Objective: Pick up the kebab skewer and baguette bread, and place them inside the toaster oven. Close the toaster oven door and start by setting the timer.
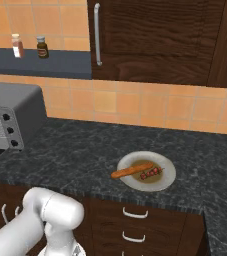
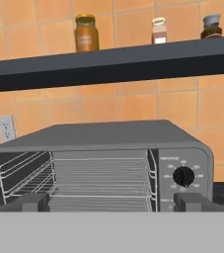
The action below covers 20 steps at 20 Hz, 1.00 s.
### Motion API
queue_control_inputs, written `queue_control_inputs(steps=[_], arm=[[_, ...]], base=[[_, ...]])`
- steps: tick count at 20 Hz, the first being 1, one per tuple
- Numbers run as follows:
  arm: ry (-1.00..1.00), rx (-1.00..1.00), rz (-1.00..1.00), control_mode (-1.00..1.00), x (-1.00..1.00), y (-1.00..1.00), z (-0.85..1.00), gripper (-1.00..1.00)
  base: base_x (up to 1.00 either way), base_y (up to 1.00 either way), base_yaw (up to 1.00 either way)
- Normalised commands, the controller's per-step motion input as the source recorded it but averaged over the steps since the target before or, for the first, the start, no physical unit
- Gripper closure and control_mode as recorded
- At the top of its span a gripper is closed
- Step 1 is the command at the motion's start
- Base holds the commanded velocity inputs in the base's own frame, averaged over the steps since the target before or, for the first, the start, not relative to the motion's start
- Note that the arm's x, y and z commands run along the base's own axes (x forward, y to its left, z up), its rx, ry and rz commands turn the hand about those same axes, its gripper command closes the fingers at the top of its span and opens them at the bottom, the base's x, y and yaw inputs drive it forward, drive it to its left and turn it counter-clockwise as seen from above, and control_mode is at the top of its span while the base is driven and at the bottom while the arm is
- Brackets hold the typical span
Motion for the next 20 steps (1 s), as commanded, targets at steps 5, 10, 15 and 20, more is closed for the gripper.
queue_control_inputs(steps=[5,10,15,20], arm=[[0.11,0.01,-0.03,-1.00,0.41,0.32,-0.19,-1.00],[0.05,0.00,0.00,-1.00,0.69,0.02,-0.16,-1.00],[0.01,0.00,0.00,-1.00,0.63,-0.10,-0.41,-1.00],[0.05,0.00,-0.01,-1.00,0.47,0.19,-0.27,-1.00]], base=[[0.00,0.00,0.00],[0.00,0.00,0.00],[0.00,0.00,0.00],[0.00,0.00,0.00]])
